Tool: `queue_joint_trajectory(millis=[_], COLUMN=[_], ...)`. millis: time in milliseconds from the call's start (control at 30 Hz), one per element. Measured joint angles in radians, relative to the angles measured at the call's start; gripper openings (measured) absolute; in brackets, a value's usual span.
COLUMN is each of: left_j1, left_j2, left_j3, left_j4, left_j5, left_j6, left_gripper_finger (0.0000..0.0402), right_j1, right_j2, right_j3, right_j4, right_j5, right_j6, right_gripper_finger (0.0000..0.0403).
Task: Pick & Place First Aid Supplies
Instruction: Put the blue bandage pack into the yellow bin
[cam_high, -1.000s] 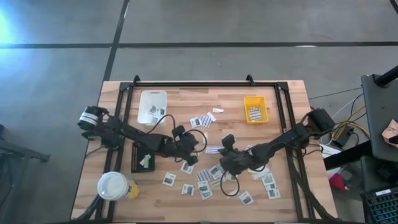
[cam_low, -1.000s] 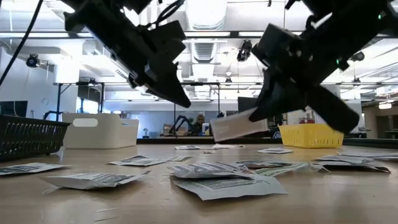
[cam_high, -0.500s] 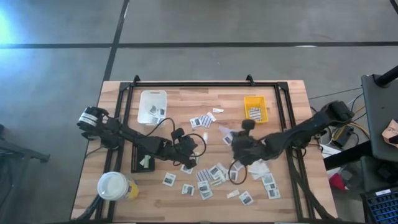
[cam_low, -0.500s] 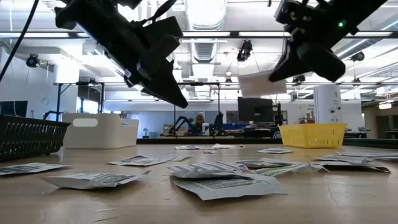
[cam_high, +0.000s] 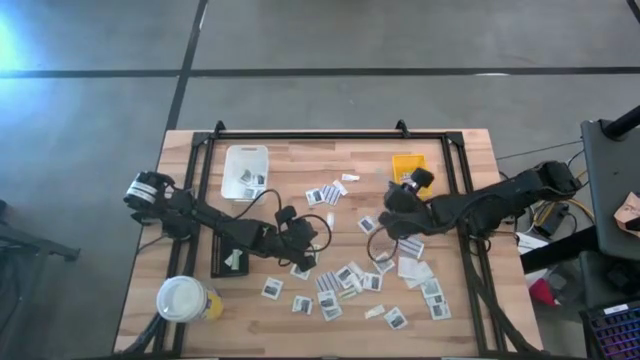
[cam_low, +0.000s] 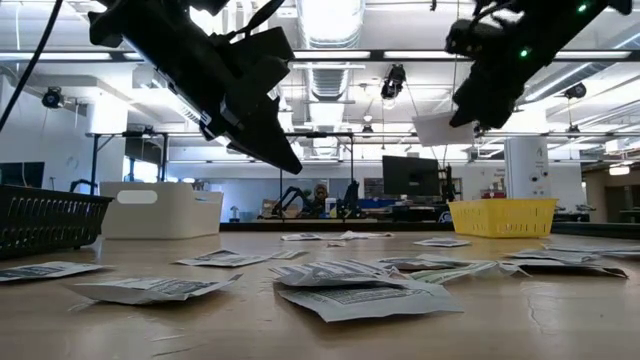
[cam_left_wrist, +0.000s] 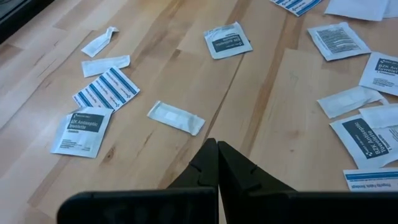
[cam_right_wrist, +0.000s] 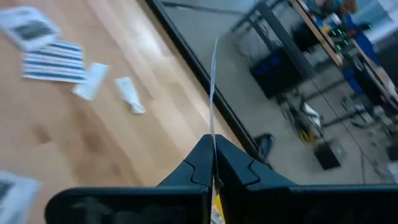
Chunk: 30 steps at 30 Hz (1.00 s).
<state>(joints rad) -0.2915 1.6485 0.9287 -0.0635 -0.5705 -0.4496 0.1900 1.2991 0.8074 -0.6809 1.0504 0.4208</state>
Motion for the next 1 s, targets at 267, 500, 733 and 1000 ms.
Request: queue_joint_trajectory(millis=[267,500,733,1000], left_j1=[0.000,0.000,0.000,0.000], left_j2=[0.000,0.000,0.000,0.000], left_j3=[0.000,0.000,0.000,0.000], left_j4=[-0.016,-0.024,-0.024,-0.024], left_j5=[0.000,0.000,0.000,0.000], left_j6=[0.000,-0.004,-0.019,-0.019], left_gripper_finger=[0.0000,0.0000,0.0000,0.0000], right_j1=[-0.141,-0.264,-0.316,-0.348], right_j2=[0.013,0.011,0.011,0.011], right_j3=[-0.008,-0.008,-0.011,-0.040], right_j4=[-0.022,-0.116,-0.252,-0.255], right_j5=[-0.038,-0.197,-0.284,-0.292], right_j6=[0.000,0.085,0.182,0.206], right_gripper_finger=[0.0008,0.0008,0.0008,0.0008])
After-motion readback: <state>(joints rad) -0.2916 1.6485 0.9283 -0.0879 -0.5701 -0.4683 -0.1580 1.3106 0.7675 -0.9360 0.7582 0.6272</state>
